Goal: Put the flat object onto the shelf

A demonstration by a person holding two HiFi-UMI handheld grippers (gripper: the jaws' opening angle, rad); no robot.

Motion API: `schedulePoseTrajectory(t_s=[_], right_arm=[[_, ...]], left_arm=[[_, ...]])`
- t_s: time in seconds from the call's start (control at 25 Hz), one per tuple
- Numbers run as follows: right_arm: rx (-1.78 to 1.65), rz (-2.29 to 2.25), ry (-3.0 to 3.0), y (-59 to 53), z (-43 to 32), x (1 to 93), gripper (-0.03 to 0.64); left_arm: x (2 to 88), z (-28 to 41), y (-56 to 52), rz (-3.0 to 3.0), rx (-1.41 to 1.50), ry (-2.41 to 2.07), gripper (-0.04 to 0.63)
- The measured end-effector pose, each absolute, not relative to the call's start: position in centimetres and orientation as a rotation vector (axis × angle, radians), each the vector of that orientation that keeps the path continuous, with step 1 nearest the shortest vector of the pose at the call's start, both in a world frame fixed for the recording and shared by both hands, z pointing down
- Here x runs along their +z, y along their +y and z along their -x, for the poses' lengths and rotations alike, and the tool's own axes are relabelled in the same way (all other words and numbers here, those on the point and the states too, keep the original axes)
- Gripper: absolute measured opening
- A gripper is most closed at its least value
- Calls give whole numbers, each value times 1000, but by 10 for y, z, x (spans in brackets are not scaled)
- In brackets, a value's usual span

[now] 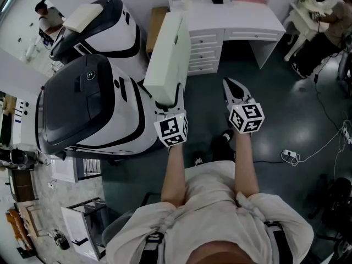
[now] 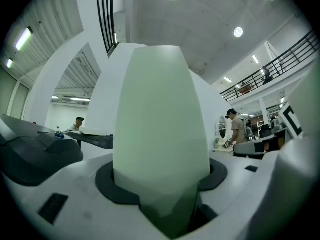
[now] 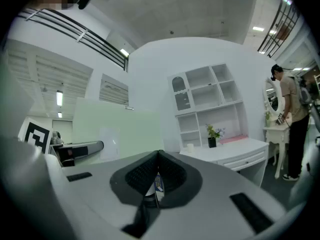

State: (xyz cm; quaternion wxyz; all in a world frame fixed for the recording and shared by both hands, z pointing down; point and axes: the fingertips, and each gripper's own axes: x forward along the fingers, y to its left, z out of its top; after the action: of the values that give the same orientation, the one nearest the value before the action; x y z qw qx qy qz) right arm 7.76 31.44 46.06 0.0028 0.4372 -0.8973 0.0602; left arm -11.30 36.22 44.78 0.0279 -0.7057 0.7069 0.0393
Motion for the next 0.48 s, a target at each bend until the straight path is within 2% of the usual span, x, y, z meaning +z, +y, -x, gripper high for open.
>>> schedulePoseTrajectory(t_s=[0.16,0.48], right_arm=[[256,-1400,-2773,332,-84,476,67],[245,-1384,-2737,326,-89,479,67]], left_arm=[[461,110,379,2221,91,2184,267],[460,112,367,2239,222,2209,267]])
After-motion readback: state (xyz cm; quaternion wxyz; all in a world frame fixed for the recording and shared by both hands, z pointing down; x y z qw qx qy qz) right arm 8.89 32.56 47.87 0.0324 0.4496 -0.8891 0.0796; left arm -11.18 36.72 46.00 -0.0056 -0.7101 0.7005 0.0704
